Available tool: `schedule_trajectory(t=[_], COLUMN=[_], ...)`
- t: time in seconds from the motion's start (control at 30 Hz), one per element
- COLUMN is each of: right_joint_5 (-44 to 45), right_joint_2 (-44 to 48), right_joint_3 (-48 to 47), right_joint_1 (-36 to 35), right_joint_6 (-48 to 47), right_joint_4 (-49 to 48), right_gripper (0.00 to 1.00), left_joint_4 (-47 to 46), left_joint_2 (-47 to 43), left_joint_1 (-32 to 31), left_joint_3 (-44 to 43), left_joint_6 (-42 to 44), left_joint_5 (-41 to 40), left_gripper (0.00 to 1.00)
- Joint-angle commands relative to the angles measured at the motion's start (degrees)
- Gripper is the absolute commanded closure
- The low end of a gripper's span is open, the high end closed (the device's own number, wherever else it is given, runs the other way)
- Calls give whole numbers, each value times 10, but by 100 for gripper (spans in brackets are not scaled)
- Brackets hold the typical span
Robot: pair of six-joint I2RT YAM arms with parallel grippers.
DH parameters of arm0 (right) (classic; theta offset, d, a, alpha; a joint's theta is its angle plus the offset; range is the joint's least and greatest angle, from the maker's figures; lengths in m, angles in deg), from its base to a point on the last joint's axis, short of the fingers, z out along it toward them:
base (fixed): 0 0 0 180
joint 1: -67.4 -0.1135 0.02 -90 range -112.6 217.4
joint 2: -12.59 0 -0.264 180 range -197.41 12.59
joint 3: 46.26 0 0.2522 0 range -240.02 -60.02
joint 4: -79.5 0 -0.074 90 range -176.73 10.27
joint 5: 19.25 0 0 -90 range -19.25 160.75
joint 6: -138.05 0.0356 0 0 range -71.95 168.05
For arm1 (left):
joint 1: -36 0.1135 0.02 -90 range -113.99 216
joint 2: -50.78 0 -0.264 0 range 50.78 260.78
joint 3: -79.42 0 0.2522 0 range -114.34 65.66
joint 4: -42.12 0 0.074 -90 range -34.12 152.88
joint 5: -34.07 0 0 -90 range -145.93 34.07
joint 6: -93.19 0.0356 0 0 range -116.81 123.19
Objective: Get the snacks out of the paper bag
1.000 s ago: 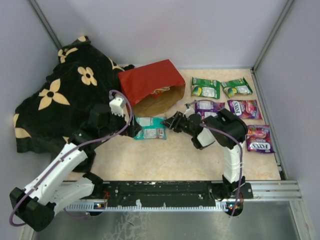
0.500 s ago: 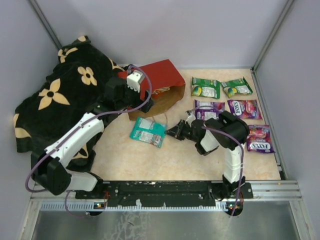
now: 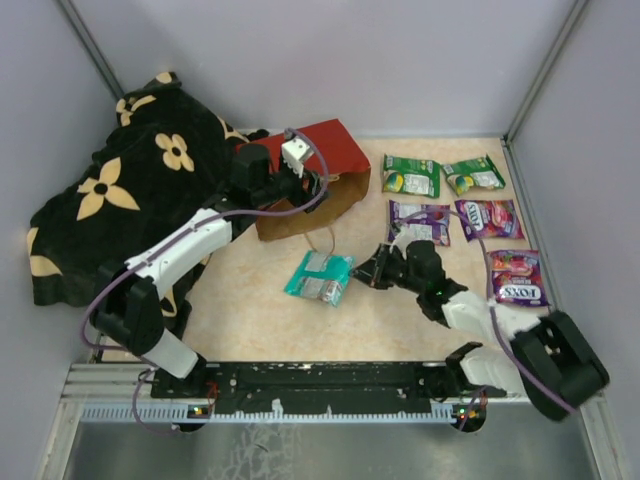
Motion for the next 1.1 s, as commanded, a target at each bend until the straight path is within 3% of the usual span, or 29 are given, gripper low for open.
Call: schedule_trajectory(t=[0.0, 0.07, 0.13, 0.17, 0.43, 0.6, 0.7, 0.77, 0.8, 0.9, 1.07], right_joint_5=[79, 62, 47, 52, 132, 124, 129, 151, 166, 204, 176], right_joint_2=[145, 187, 214, 222, 182, 103, 56, 61, 67, 81, 65], right_joint_3=[-67, -94, -126, -149, -376, -469, -476, -432, -408, -331, -217], right_joint_1=[13, 44, 72, 78, 95, 131, 131, 127, 127, 127, 126], right_joint_6=[-84, -85, -89, -96, -165, -191, -210, -202, -199, -191, -177], right_joint_4=[276, 323, 361, 381, 458, 485, 534, 532, 535, 552, 543], right_gripper=[100, 100, 100, 100, 100, 97, 46, 19, 12, 6, 11], left_joint_4=[-33, -31, -22, -20, -14, 13, 57, 86, 101, 156, 238], left_joint_2=[35, 44, 41, 35, -113, -219, -262, -290, -304, -354, -436], left_joint_1=[-3, -3, -3, -3, -3, -3, -3, -3, -3, -3, -3], left_joint_3=[-41, -49, -52, -48, 91, 155, 159, 162, 165, 175, 207], left_joint_6=[23, 32, 35, 34, 8, -7, -12, -17, -20, -30, -53], left_joint_5=[17, 15, 1, -8, -83, -113, -128, -136, -141, -149, -162], left_gripper=[38, 63, 96, 100, 100, 100, 100, 100, 100, 100, 100])
